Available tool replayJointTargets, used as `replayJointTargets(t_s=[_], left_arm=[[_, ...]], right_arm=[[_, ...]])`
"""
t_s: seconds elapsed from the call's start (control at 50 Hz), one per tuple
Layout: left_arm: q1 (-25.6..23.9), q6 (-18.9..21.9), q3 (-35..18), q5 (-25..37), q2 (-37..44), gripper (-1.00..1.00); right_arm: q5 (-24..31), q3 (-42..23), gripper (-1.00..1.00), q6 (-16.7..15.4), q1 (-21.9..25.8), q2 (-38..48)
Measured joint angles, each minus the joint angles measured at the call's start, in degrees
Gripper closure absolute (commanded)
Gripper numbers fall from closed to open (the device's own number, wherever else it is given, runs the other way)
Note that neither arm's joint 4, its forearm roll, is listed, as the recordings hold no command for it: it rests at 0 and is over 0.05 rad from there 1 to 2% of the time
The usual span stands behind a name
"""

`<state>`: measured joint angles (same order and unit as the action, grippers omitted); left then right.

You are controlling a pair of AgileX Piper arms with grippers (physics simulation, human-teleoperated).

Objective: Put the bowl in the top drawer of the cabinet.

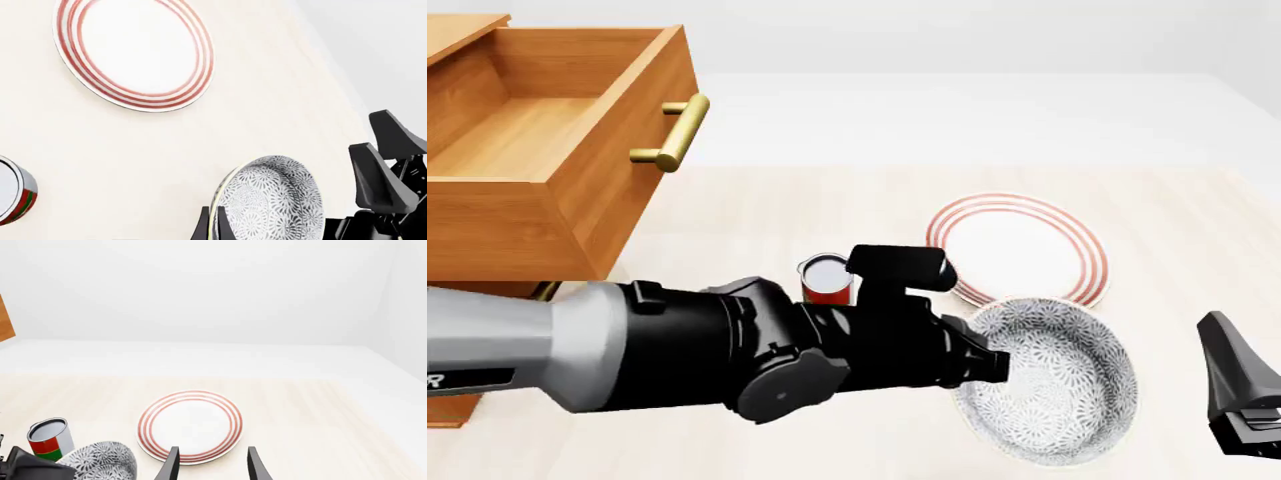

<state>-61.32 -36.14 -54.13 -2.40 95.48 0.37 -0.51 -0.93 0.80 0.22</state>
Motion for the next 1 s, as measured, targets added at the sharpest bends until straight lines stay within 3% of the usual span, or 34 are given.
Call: replayJointTargets(t_s=[1.0], left_arm=[[9.31, 0.56, -10.42, 19.72, -14.97, 1.00]], right_arm=[[0.00, 0.00, -1.00, 0.00, 0.00, 0.00]])
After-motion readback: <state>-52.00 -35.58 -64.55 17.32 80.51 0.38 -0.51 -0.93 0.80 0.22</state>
